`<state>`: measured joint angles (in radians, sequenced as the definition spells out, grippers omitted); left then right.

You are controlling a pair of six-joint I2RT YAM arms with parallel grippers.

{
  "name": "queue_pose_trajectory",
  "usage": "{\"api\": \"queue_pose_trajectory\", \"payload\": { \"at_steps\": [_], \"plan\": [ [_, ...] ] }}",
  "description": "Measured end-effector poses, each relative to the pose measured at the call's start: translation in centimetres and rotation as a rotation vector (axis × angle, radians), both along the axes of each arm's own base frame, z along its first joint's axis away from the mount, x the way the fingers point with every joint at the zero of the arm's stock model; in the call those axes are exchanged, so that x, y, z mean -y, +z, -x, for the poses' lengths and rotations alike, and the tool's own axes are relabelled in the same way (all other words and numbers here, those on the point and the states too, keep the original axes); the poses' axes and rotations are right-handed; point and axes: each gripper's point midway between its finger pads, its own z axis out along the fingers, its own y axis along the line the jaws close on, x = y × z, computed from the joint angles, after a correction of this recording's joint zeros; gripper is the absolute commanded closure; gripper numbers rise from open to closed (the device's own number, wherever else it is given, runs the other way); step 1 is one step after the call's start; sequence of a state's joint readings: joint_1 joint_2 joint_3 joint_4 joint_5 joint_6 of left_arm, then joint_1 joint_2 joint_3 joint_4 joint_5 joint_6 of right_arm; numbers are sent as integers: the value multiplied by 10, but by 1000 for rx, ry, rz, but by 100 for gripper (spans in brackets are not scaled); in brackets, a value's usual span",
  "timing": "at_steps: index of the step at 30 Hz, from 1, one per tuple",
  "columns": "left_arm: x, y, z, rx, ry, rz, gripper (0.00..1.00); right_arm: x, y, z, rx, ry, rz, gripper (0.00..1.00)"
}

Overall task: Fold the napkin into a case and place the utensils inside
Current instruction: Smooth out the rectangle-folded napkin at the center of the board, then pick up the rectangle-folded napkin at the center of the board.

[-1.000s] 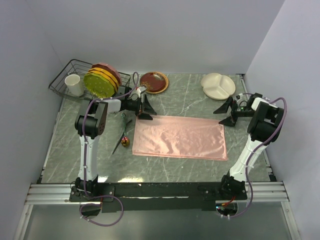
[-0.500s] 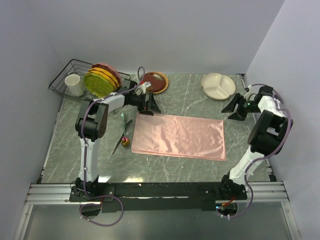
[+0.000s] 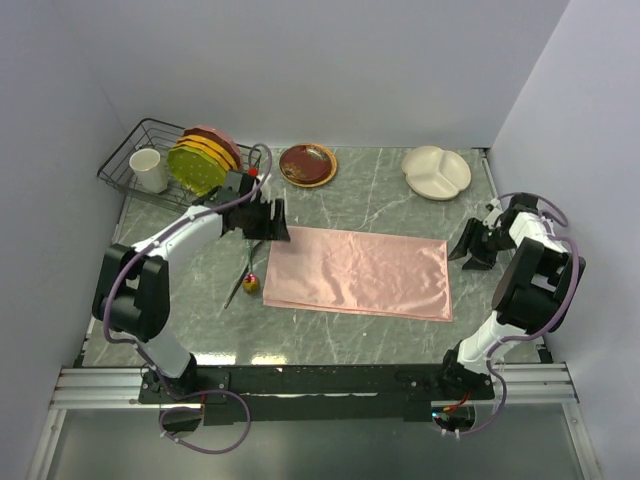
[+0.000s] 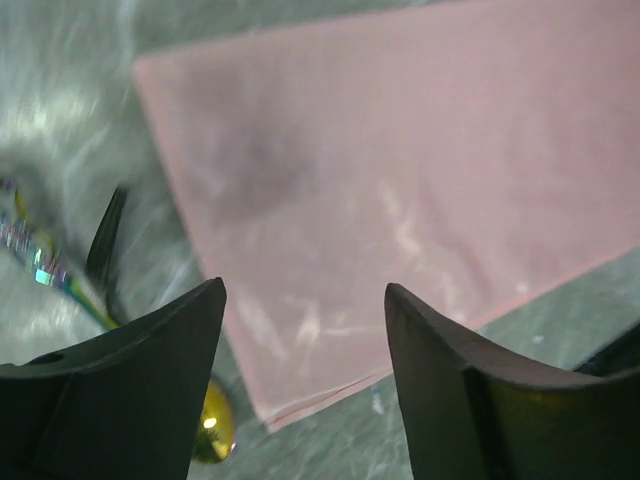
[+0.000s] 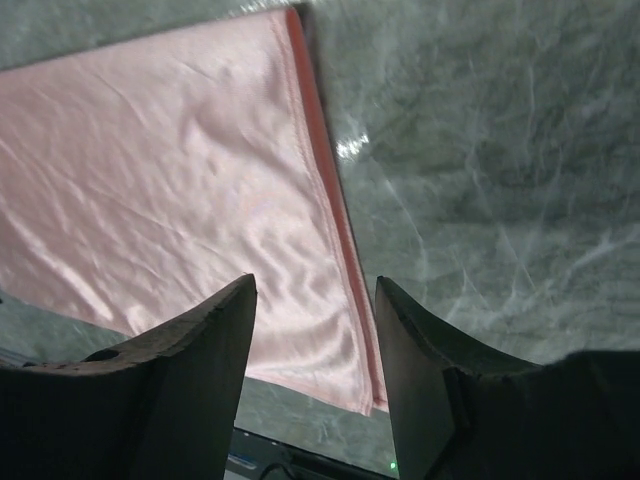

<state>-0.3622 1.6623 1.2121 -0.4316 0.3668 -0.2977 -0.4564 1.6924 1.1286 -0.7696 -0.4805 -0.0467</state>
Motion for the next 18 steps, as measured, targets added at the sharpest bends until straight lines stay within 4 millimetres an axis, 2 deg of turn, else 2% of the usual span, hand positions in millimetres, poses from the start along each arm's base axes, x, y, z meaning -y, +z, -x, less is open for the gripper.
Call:
{"api": "queue_pose_trajectory", "payload": {
  "at_steps": [5, 8, 12, 18],
  "plan": [
    [-30, -48, 28, -102, 80, -160, 34, -2, -13, 17, -47, 11, 39, 43],
    [-39, -58, 33, -115, 107, -213, 34, -3, -17, 21, -65, 19, 55, 43],
    [-38, -68, 30, -109, 120, -256, 36, -2, -19, 21, -70, 26, 75, 43],
    [-31, -94, 34, -145, 107, -302, 45, -1, -26, 23, -99, 30, 87, 45]
  ]
}}
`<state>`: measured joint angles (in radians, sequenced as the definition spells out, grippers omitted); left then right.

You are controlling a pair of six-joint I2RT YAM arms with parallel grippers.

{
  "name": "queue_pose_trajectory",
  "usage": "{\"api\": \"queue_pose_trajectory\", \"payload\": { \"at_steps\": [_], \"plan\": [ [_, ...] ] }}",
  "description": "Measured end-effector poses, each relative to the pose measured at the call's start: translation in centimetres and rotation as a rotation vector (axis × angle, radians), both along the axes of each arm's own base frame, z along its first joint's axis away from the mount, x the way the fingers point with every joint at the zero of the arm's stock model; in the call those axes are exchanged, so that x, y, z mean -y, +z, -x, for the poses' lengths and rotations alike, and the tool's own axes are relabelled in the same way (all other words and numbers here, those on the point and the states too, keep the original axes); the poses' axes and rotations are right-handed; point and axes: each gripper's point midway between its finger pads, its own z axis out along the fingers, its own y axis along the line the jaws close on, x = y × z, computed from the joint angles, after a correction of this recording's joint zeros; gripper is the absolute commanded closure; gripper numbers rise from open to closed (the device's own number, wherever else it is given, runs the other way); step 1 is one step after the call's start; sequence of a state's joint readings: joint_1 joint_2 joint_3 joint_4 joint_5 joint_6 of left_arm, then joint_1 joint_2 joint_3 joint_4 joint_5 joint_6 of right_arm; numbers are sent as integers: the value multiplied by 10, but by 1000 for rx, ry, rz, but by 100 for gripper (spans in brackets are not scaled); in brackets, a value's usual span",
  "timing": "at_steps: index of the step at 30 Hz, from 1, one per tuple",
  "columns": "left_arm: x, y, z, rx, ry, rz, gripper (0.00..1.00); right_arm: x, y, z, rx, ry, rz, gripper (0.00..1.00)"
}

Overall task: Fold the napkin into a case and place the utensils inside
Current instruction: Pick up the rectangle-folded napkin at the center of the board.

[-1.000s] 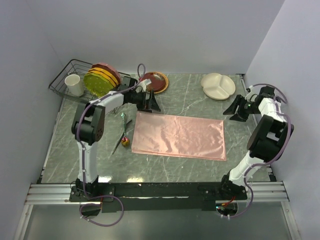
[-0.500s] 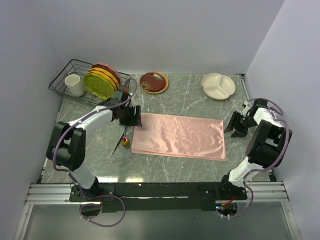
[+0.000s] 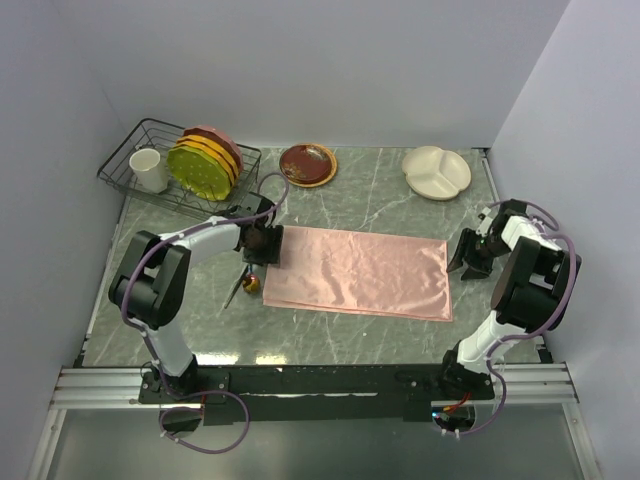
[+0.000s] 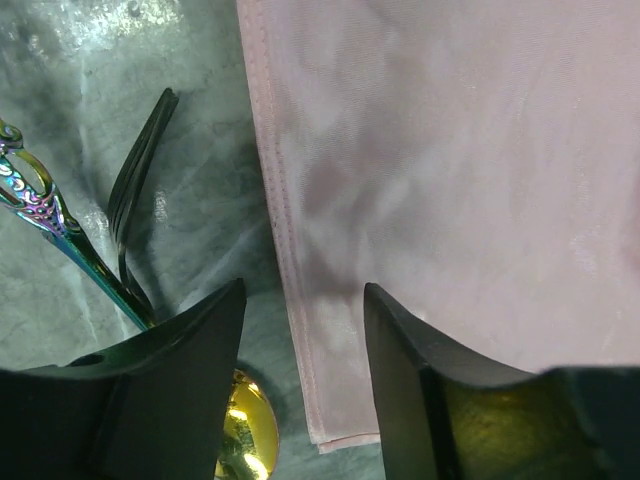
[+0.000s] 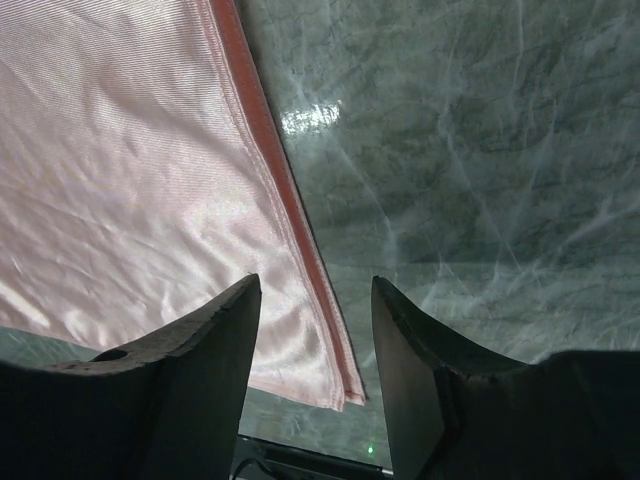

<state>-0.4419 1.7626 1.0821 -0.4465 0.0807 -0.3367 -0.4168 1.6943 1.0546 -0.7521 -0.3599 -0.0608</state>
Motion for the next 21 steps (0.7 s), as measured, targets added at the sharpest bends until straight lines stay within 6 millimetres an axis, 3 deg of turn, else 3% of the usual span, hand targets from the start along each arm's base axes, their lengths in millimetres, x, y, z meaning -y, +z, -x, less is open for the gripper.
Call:
{"api": "queue_pose_trajectory", "payload": {
  "at_steps": [10, 12, 16, 21],
  "plan": [
    [12, -3, -3, 41, -28, -54, 61, -10, -10, 1, -43, 52, 30, 46],
    [17, -3, -5, 50, -38, -69, 68, -11, -11, 1, -51, 58, 33, 46],
    [20, -5, -8, 58, -39, -88, 98, -11, -12, 2, -56, 59, 41, 46],
    [21, -3, -9, 47, -42, -91, 99, -10, -12, 2, -57, 60, 44, 46]
  ]
}}
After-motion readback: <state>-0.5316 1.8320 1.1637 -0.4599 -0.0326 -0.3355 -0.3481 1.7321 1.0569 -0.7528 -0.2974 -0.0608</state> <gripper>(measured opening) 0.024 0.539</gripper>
